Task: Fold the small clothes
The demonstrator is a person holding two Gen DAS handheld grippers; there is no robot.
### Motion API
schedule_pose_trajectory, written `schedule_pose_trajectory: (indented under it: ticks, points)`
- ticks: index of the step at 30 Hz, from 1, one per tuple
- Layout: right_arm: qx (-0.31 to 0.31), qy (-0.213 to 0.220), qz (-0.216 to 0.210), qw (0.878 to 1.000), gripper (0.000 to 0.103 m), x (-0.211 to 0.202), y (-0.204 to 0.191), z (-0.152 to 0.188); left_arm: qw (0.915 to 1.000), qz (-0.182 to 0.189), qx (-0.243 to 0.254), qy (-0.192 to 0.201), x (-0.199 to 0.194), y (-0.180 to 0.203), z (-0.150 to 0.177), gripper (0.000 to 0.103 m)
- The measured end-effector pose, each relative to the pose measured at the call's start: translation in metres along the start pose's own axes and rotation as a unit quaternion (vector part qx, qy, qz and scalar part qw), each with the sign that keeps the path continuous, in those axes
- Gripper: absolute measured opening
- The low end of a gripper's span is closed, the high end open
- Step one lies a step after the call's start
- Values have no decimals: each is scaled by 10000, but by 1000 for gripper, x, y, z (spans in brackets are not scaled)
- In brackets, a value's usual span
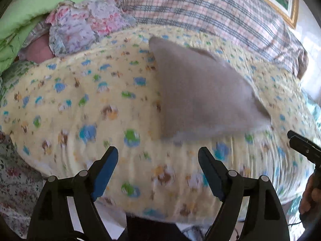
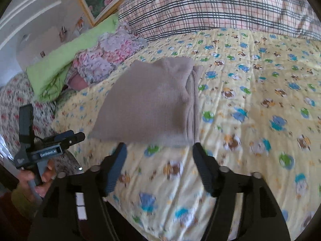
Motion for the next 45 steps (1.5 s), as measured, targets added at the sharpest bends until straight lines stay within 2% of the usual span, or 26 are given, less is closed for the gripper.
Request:
schedule_pose_trajectory:
  ticks: [4,7,9,13,16,18,24,30,33,45]
  points:
    - [-135,97,152,9997,81,-12,-2,23,9995,-36,317,48,-3,13,20,83]
    - [-137,168,242,9995,89,-17,-1,34,9988,-76,470,56,-4,20,30,84]
    - [-146,69,259,9995,89,-13,-2,41,9987,-52,513,3,-3,24,34,84]
    - [-211,-137,317,9992,90,-4,-5,45,9979,-144,619,92,-6,24,30,84]
    - [-376,-268,330,9984,96,1,-13,44,9976,-190,636,173,-11,22,20,84]
    - [-518,-315,349,9976,96,4,-18,40,9970,-293,689,172,-12,19,12,84]
    - [-731,-153,283,9968,98,1,-32,9,9970,-268,666,277,-25,14,-17,84]
    - [-774,19,152,9969,102,-9,-44,-22,9955,-299,714,550,-42,13,-51,87]
    - [-849,-29,158,9963,102,-8,-44,-29,9940,-345,822,636,-42,14,-58,88]
    - [-834,-638,217,9942,102,29,-32,-7,9945,-378,973,-88,9,8,-20,88]
Point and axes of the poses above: each gripper's, at about its wrist camera, not at the fingertips, and x roughly the way its jaws point, y to its right, z to its underside, the point moved 9 cm from there along x, roughly the way its jaws point, and after that the axes turned 5 degrees about y, right-handed, at the moved point
